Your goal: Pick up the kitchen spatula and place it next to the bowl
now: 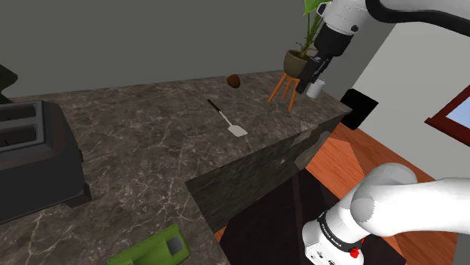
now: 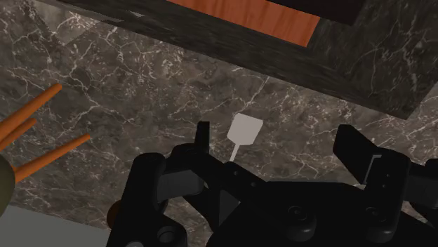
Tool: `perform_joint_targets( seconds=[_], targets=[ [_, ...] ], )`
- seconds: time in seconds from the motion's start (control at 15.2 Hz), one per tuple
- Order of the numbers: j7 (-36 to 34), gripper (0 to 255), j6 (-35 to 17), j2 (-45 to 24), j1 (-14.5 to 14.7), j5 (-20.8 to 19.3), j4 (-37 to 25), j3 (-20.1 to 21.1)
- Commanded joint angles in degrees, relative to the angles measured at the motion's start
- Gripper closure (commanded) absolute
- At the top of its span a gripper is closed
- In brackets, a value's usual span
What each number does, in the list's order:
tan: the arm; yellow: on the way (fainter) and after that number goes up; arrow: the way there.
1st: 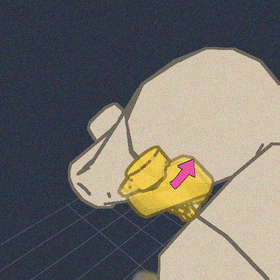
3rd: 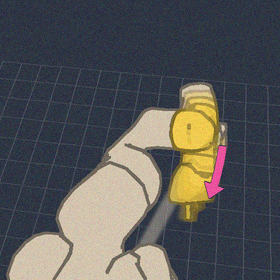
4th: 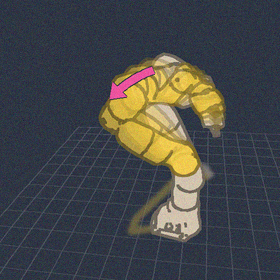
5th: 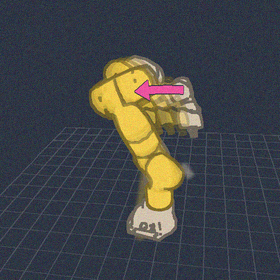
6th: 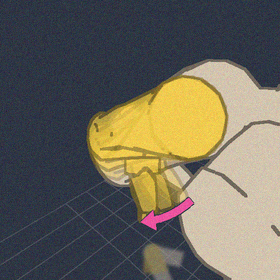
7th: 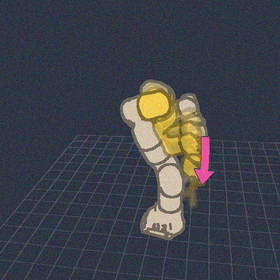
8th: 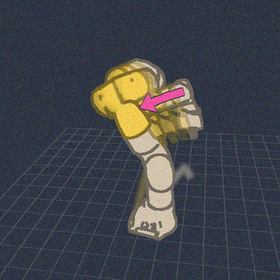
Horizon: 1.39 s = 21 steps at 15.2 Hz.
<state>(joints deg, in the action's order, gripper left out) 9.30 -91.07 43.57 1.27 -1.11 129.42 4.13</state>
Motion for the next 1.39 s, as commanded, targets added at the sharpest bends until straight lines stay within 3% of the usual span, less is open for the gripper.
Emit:
perform_joint_targets(
  seconds=[0.0, 0.66, 1.32],
  targets=[
    [0.0, 0, 0.0, 0.0, 0.0, 0.0, 0.0, 0.0],
    [-6.9, 0, -16.9, -16.0, -1.6, 1.3, 1.5, 2.5],
    [-13.8, 0, -30.2, -36.1, -3.0, 0.4, -4.8, 4.3]
  ],
)
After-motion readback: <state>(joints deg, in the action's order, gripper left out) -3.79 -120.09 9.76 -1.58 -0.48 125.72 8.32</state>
